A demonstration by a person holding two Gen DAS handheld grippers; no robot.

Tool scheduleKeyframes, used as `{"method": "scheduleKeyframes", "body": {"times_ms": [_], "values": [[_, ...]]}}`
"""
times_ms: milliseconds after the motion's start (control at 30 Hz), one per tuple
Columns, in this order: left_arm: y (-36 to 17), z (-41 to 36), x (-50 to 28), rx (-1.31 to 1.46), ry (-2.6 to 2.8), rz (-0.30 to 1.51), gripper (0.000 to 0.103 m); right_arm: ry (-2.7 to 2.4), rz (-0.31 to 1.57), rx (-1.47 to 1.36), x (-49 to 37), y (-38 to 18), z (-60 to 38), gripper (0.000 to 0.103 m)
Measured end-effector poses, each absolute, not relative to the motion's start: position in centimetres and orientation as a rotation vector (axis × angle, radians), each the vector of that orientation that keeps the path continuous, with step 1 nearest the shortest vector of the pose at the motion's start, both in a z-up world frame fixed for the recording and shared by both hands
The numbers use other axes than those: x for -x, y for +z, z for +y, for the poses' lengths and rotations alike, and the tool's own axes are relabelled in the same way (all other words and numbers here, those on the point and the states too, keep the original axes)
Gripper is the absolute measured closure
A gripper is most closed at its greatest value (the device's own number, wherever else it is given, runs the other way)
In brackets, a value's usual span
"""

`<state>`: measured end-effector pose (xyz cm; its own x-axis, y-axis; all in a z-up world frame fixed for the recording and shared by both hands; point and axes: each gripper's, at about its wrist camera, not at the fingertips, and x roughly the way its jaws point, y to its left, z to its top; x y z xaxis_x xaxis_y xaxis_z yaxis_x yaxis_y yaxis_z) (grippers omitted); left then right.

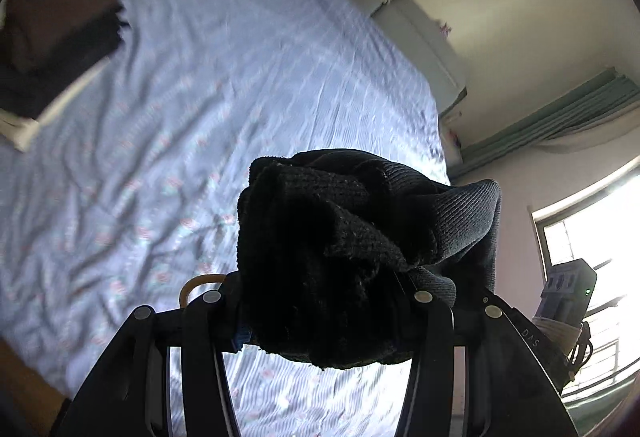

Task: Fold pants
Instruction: 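Carry the folded pants with both grippers and place them on the clothes stack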

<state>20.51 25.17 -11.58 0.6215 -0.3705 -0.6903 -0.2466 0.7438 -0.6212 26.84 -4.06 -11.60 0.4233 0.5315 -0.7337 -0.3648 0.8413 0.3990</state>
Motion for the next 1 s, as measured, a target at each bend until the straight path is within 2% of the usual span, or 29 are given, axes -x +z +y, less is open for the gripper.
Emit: {"method": "scheduleKeyframes", "body": {"times_ms": [167, 300, 700, 1000], "values": [[-6.8, 27.7, -15.3, 0.692, -0.054, 0.839, 0.054, 0.628, 0.905, -0.213, -23.0, -7.9, -1.7, 0.054], [-5.3, 31.0, -12.4, 0.673, -0.042, 0.794, 0.054, 0.636, 0.872, -0.210, -19.8, -6.3, 1.1, 0.054], [-4.5, 45.5, -6.0, 0.668, -0.106, 0.810, 0.054, 0.582, 0.849, -0.271, -11.3, -5.1, 15.2, 0.054], [-3.2, 51.6, -3.4, 0.701, -0.023, 0.770, 0.056, 0.673, 0.878, -0.258, -11.1, -4.4, 21.7, 0.054]]}}
